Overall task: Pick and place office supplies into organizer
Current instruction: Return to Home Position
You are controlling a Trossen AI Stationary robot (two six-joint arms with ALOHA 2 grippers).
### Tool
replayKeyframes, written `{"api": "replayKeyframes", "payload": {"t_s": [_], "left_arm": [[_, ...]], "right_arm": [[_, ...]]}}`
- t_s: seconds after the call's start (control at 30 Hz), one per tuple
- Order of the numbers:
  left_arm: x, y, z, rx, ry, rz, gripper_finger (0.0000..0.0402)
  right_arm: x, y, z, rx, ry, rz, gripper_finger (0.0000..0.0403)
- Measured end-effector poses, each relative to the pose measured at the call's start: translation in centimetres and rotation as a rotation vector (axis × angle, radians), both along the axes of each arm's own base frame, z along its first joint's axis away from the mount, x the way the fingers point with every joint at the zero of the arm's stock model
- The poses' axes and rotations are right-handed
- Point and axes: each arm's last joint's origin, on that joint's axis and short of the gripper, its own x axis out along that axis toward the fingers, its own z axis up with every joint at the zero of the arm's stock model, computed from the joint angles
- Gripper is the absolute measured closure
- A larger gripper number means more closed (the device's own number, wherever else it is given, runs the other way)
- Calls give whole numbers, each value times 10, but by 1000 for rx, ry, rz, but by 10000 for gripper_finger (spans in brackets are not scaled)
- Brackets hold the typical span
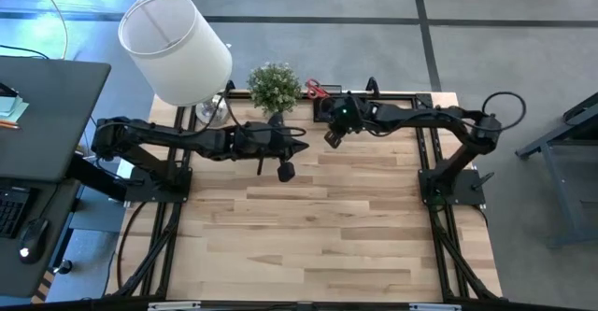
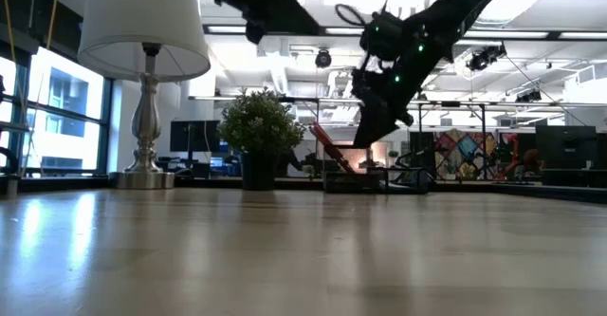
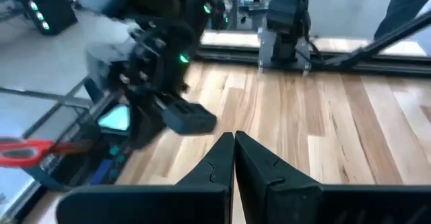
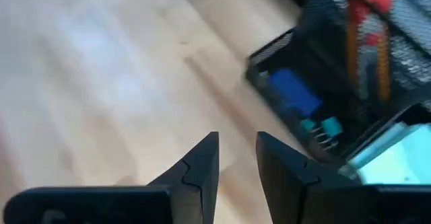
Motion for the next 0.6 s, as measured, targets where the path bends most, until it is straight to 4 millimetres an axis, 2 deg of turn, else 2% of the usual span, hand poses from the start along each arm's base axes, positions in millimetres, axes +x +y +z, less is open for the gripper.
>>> {"api": "replayKeyframes", "payload": {"t_s": [0.17,0.3,0.4,0.53,0.6], "left_arm": [[-15,-2,17,15,-20,-4,401],[-31,-9,33,40,-36,33,401],[-38,-21,38,94,-51,2,401],[-49,-40,42,144,-99,-79,401],[-63,-44,43,157,-118,-81,401]], "right_arm": [[-6,11,14,8,-3,59,309],[-18,22,27,-81,83,-36,319],[-26,35,44,-177,106,-34,340],[-38,53,71,-212,16,27,381],[-46,65,80,-228,-44,67,397]]}}
